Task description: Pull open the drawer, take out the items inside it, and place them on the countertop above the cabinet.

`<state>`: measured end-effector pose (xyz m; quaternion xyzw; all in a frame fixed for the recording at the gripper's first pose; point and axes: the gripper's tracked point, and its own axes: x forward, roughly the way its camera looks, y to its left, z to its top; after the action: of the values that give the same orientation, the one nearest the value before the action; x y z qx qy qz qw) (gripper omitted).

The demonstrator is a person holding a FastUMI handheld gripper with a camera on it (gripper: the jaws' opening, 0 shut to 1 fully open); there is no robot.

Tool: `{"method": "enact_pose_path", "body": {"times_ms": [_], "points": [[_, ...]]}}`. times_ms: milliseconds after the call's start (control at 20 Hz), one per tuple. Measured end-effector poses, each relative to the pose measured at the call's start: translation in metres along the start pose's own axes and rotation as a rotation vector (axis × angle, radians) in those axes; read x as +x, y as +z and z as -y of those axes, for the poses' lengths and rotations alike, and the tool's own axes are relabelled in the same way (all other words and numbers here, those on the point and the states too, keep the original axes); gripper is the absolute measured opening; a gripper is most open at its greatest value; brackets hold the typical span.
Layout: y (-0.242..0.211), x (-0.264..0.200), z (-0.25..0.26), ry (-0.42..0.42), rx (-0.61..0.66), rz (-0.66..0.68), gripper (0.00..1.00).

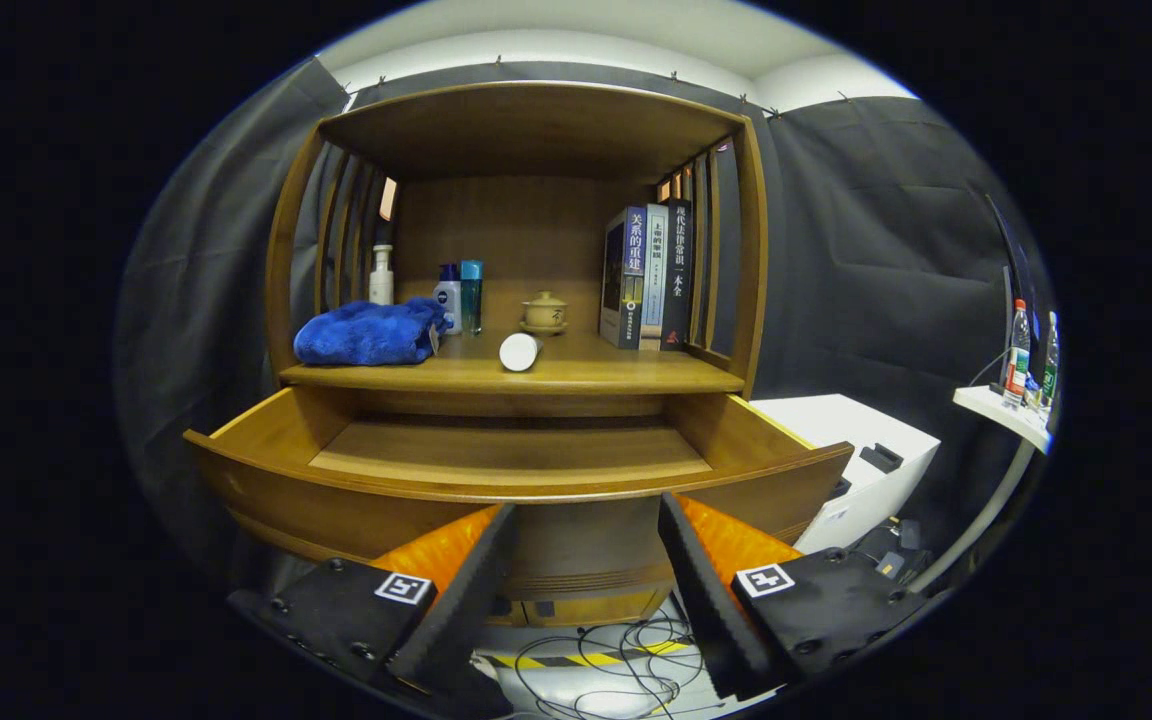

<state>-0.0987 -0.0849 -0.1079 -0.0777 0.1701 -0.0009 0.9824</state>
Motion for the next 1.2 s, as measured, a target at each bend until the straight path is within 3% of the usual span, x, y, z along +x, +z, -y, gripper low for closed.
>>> {"method": "enact_pose_path", "body": {"times_ms": [1200], "points": [[0.033, 0.133, -0.021, -0.003, 0.000, -0.005, 0.96]]}}
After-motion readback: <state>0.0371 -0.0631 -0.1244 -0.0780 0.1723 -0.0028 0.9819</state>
